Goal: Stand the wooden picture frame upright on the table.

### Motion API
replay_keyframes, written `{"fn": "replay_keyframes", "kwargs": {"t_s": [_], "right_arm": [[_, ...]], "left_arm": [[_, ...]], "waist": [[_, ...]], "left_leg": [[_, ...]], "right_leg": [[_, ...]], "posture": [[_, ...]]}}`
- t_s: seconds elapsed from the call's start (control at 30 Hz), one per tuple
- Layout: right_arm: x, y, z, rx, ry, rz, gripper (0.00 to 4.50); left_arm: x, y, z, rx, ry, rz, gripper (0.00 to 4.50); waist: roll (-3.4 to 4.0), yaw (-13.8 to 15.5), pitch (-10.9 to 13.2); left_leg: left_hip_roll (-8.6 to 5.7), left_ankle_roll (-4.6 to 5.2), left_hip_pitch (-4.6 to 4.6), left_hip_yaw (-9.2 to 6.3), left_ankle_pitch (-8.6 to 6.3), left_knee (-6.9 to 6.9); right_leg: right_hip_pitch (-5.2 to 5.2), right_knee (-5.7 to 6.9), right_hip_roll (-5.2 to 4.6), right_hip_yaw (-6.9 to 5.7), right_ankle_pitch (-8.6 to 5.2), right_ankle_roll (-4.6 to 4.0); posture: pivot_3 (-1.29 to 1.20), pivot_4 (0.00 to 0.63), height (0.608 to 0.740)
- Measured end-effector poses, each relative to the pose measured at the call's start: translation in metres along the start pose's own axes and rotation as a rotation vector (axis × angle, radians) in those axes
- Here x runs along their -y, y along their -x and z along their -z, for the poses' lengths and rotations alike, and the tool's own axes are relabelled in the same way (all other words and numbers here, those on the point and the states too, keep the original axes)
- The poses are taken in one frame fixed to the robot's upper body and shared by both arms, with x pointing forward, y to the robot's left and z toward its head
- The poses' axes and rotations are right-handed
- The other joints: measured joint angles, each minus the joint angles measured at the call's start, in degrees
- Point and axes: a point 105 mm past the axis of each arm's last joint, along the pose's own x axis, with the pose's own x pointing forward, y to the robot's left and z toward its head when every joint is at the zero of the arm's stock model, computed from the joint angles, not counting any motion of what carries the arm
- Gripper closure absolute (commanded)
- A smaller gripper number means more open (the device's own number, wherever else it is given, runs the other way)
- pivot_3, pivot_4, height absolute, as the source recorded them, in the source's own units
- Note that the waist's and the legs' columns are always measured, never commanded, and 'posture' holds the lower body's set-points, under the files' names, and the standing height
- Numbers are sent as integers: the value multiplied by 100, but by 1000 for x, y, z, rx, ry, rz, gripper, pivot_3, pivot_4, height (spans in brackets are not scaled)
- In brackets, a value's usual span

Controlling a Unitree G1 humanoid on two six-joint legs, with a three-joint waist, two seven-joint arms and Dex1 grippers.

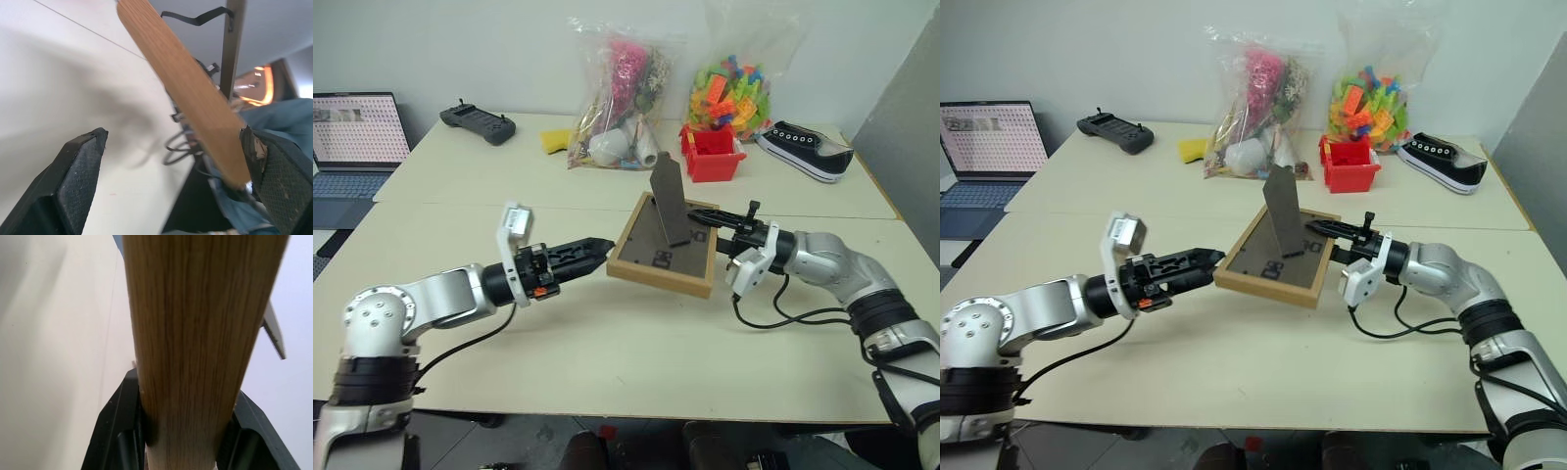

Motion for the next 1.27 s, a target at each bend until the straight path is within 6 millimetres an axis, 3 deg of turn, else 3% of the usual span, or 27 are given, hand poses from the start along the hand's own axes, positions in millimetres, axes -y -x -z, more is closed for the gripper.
{"fn": "replay_keyframes", "kwargs": {"t_s": [0.13,0.23,0.33,0.43,0.6,0.63,0.93,1.03,1.17,1.27], "right_arm": [[-16,-28,9,-32,-528,17,3190],[-36,-50,8,-19,-1002,-64,3190],[-48,-62,0,-2,-1233,-194,3190],[-52,-67,-3,5,-1312,-260,3190],[-73,-59,5,-52,-1384,-313,3190],[-76,-59,5,-51,-1390,-314,2496],[-86,-45,15,-97,-1415,-280,613],[-82,-25,20,-136,-1374,-274,41],[-70,27,30,-259,-1262,-267,41],[-54,46,20,-286,-1217,-272,41]], "left_arm": [[-25,13,2,13,-299,-297,0],[-12,6,0,77,-450,-300,0],[0,0,1,86,-555,-263,0],[-2,-2,8,56,-612,-257,0],[-27,6,20,20,-634,-332,0],[-30,7,20,20,-640,-340,0],[-31,1,7,34,-692,-317,0],[-34,1,1,26,-702,-308,0],[-43,11,-9,-8,-707,-313,0],[-36,14,-20,-38,-746,-275,0]], "waist": [[9,-36,7],[10,28,7],[11,92,8],[11,99,8],[11,84,8],[11,79,8],[11,82,8],[11,92,8],[9,99,9],[11,66,11]], "left_leg": [[8,-3,0,1,1,-1],[7,-3,-2,7,1,1],[0,1,-3,10,-1,0],[-3,24,-3,11,-14,-3],[-1,27,-6,11,-15,-7],[0,27,-6,11,-16,-7],[-1,27,-6,9,-16,-7],[-2,27,-8,9,-16,-6],[-2,29,-10,7,-17,-7],[1,29,-7,6,-17,-8]], "right_leg": [[-2,5,3,-6,0,-4],[-2,4,2,-5,0,-3],[-5,1,2,-3,0,-4],[-6,-4,4,-2,-1,-3],[-13,-4,7,0,-1,-4],[-13,-3,7,-1,-1,-4],[-11,-3,8,-2,-1,-3],[-11,-3,7,-3,-1,-3],[-12,-5,7,-4,-2,-2],[-13,-2,14,-1,-2,-2]], "posture": [[0,150,740],[0,150,740],[0,150,740],[0,150,740],[0,150,740],[0,150,740],[0,150,740],[0,150,740],[0,150,740],[0,150,740]]}}
